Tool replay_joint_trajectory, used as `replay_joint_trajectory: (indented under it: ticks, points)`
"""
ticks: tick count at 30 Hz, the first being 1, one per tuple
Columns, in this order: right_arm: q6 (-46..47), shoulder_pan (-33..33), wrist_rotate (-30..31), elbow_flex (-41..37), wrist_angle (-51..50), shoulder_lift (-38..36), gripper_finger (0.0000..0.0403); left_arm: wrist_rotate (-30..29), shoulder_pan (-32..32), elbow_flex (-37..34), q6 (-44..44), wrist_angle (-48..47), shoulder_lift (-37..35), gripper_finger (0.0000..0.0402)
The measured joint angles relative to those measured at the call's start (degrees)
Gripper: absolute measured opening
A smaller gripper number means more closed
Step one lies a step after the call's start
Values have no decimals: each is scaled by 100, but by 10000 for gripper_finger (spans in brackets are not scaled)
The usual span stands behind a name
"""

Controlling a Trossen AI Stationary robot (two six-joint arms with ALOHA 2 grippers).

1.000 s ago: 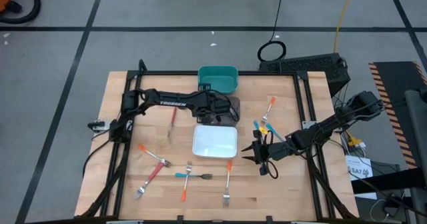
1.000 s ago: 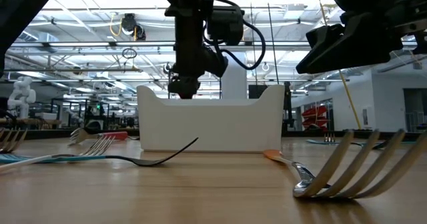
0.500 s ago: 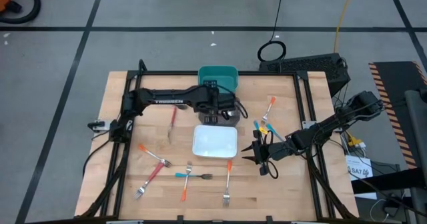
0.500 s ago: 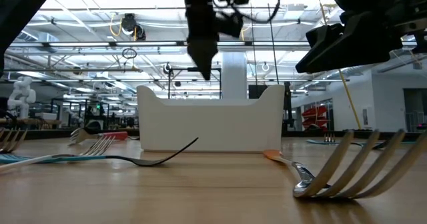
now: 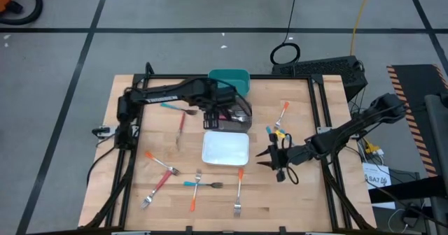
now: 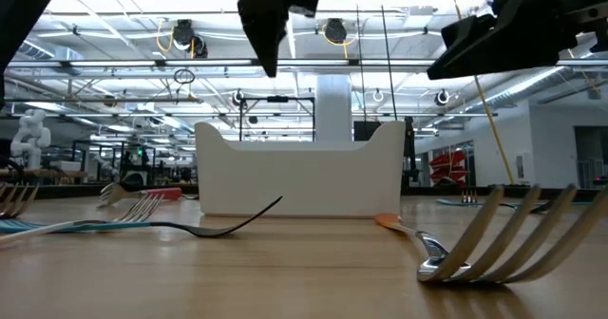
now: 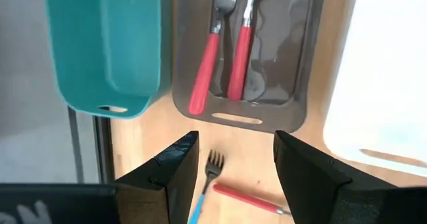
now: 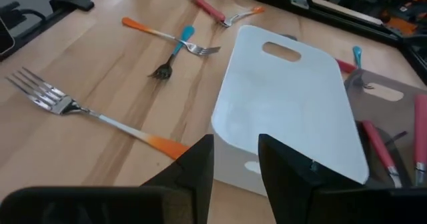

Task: Sort silverware by color (type)
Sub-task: Put the top pink fork into the black bin

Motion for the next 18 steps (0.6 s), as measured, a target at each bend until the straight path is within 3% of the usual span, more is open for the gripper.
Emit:
replay_joint_trajectory:
  ticks: [4,7,11,18]
  points:
    - [136,-23,0,0,-497,-256,114,-2,-140,-15,-371,22,-262,193]
    - [165,-23,0,-2,-706,-299,114,-1,-395,-399,-573,239,-483,193]
    - [-86,-23,-2,-2,-724,-312,114,-42,-814,-1506,-914,797,-1030,193]
    - [-478,-114,2,-2,-529,-308,114,-659,-1503,-3669,-1820,2099,-2442,193]
